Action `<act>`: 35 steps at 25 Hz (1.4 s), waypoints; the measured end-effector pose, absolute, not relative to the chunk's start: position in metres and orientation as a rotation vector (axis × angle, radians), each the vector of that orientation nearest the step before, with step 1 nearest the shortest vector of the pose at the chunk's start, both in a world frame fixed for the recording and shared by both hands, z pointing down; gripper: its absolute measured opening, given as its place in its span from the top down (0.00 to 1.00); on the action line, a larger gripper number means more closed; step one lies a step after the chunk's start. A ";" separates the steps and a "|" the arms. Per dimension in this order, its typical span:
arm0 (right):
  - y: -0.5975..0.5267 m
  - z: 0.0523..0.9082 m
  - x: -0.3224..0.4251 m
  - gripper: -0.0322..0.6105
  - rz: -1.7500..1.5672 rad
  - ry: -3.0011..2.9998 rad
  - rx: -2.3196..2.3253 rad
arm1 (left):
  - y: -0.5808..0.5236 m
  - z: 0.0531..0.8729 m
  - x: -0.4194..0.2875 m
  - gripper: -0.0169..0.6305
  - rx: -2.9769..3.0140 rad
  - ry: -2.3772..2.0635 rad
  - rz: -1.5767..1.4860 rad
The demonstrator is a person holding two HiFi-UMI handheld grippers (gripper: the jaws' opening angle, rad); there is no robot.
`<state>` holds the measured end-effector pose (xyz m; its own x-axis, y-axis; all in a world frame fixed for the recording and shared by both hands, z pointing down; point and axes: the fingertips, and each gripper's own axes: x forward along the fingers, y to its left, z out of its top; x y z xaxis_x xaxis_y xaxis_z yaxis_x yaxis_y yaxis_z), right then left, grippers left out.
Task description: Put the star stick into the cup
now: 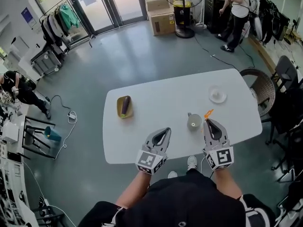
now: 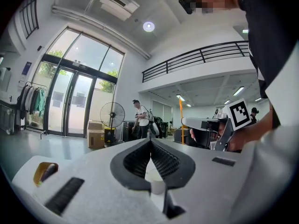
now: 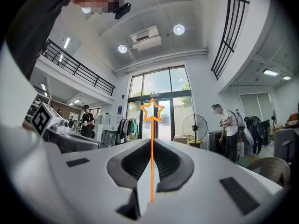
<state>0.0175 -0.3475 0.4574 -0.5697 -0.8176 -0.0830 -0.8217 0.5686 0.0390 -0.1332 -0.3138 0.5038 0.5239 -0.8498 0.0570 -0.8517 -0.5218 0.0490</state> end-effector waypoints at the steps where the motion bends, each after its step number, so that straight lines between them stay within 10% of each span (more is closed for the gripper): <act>1: -0.355 0.459 0.014 0.92 0.105 2.740 -1.417 | -0.319 0.505 -0.136 0.96 2.668 -1.512 0.042; 35: -0.474 0.616 -0.023 0.91 -0.361 3.120 -1.217 | -0.370 0.553 -0.152 0.96 2.370 -1.776 0.182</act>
